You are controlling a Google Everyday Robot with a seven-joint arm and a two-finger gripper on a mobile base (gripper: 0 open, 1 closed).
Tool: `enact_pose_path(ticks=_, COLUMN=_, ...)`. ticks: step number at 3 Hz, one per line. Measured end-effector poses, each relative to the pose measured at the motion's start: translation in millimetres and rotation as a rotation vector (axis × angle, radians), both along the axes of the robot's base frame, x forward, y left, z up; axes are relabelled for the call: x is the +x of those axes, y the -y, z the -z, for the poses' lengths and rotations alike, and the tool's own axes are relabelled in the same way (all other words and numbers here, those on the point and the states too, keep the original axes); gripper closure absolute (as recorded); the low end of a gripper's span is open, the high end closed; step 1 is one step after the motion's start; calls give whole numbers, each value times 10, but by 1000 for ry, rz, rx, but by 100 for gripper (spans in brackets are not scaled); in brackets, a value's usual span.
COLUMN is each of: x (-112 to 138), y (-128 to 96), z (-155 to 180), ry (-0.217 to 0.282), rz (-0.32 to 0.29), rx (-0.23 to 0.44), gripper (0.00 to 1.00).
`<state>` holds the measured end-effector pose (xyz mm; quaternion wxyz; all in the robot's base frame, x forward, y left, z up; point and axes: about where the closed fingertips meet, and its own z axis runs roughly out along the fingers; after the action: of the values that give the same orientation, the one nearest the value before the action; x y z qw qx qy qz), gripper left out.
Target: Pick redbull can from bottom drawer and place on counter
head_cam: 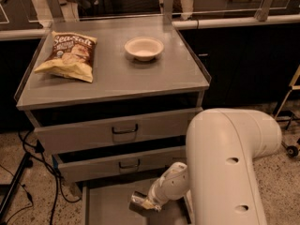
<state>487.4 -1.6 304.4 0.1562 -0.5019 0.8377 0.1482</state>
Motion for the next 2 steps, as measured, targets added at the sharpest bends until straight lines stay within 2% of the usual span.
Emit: enact_pose_path(ticks=2, x=-36, y=46, z=-158, ry=4, rz=11, rx=0, gripper=100)
